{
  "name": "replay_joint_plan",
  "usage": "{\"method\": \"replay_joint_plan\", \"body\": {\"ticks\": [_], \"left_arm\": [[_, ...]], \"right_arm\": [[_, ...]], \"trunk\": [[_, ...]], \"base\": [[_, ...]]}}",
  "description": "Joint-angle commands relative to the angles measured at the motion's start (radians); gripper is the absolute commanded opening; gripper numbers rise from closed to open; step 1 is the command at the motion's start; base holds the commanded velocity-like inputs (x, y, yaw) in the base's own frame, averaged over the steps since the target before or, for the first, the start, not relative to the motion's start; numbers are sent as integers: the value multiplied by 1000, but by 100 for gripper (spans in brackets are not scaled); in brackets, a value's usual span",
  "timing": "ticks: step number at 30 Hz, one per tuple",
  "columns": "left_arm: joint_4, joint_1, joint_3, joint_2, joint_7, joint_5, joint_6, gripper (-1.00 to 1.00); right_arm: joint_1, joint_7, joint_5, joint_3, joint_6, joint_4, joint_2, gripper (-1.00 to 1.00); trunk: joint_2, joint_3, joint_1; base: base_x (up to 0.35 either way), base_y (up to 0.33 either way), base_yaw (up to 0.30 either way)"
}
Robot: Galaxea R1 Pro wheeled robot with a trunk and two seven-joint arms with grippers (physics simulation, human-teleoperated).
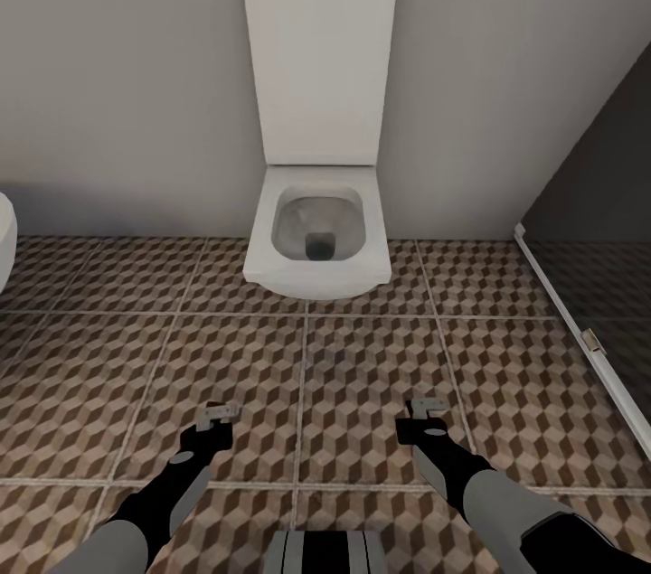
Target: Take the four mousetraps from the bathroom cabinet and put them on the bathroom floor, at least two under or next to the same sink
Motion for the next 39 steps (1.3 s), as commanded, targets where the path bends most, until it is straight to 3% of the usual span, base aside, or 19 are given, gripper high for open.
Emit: {"method": "replay_joint_plan", "body": {"ticks": [1,9,15,20,34,39], "left_arm": [[-1,0,-8,0,9,6,-4,-100],[0,0,-10,-5,53,4,-9,-100],[-1,0,-12,-7,97,2,-10,-100],[-1,0,-13,-7,97,3,-12,-100],[-3,0,-12,-7,96,3,-14,-100],[-3,0,-12,-7,96,3,-14,-100]], "right_arm": [[0,-5,-9,8,5,-2,0,-100],[0,-5,-9,8,5,-2,1,-100],[0,-4,-8,8,5,-2,2,-100],[0,-4,-8,9,3,-2,1,-100],[0,-5,-7,14,-100,-2,5,-100],[0,-5,-7,14,-110,-2,4,-100]], "trunk": [[0,-1,0],[0,-1,0],[-2,-24,3],[-3,-43,5],[-3,-43,5],[-4,-63,7]], "base": [[0,0,0],[0,0,0],[0,0,0],[0,0,0],[0,0,0],[0,0,0]]}}
